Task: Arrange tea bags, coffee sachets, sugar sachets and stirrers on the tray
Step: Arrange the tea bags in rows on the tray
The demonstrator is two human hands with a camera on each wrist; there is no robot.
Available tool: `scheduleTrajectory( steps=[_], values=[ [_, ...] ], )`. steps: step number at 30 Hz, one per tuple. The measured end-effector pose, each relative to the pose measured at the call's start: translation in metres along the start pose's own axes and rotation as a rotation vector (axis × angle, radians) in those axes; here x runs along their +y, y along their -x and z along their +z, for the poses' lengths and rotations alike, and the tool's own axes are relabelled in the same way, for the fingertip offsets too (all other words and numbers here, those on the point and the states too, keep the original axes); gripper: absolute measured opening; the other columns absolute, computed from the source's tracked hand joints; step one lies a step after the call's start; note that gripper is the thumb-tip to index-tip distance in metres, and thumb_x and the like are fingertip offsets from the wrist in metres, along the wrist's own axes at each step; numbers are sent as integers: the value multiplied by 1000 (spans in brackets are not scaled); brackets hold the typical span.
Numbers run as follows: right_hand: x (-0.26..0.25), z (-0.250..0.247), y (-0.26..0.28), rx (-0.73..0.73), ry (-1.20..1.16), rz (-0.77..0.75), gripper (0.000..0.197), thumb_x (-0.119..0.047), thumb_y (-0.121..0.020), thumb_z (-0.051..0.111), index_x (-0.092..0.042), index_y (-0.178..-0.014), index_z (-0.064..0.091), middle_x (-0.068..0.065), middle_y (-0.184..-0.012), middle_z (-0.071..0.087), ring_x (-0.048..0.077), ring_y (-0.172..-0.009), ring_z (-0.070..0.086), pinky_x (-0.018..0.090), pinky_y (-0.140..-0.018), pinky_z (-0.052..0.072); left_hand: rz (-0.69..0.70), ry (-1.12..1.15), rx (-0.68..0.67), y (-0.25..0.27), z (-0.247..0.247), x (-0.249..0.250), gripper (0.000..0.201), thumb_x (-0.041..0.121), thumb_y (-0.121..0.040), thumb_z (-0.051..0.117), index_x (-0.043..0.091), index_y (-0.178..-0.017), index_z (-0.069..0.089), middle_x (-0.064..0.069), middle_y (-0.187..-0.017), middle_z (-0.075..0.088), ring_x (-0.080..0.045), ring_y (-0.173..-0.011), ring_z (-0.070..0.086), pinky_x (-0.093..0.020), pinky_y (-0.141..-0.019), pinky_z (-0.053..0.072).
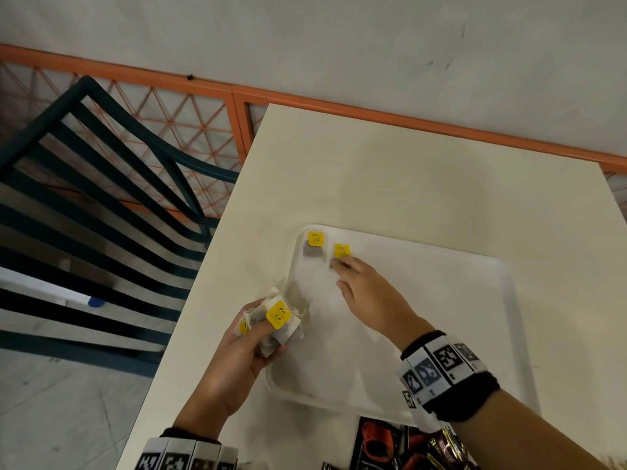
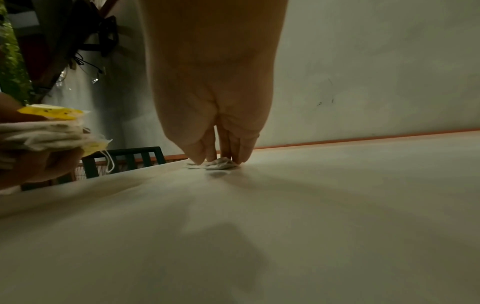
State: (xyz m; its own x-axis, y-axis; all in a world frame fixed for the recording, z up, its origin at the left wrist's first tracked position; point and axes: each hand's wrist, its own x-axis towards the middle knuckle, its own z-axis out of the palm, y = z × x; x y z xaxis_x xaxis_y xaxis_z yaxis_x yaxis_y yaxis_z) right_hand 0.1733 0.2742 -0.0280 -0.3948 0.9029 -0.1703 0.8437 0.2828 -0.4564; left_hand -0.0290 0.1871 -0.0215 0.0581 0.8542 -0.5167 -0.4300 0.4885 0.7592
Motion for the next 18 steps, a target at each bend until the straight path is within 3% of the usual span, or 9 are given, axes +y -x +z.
scheduleTrajectory(
  steps=[6,13,18],
  values=[
    [0,-3,-12,-16,-4,35,42,-13,-97,37,-7,-138,39,7,-144,36,23,-131,39,29,-106,32,-4,17,1,1,0,0,47,17,-77,59,20,-124,56,-13,-109,68,-24,-97,67,-24,-67,55],
    [-3,-2,-18,-18,-25,32,42,-15,-97,37,-9,-139,39,6,-146,35,22,-132,37,29,-108,31,-7,24,11,0,-3,-3,49,16,-75,69,22,-122,57,-11,-109,69,-22,-97,67,-26,-70,56],
    [-4,-1,-15,-13,-6,36,43,-17,-97,37,-9,-140,36,6,-146,34,21,-134,35,24,-108,27,1,62,-24,1,2,1,39,11,-83,54,19,-121,56,-4,-100,72,-18,-90,70,-26,-72,57]
  ],
)
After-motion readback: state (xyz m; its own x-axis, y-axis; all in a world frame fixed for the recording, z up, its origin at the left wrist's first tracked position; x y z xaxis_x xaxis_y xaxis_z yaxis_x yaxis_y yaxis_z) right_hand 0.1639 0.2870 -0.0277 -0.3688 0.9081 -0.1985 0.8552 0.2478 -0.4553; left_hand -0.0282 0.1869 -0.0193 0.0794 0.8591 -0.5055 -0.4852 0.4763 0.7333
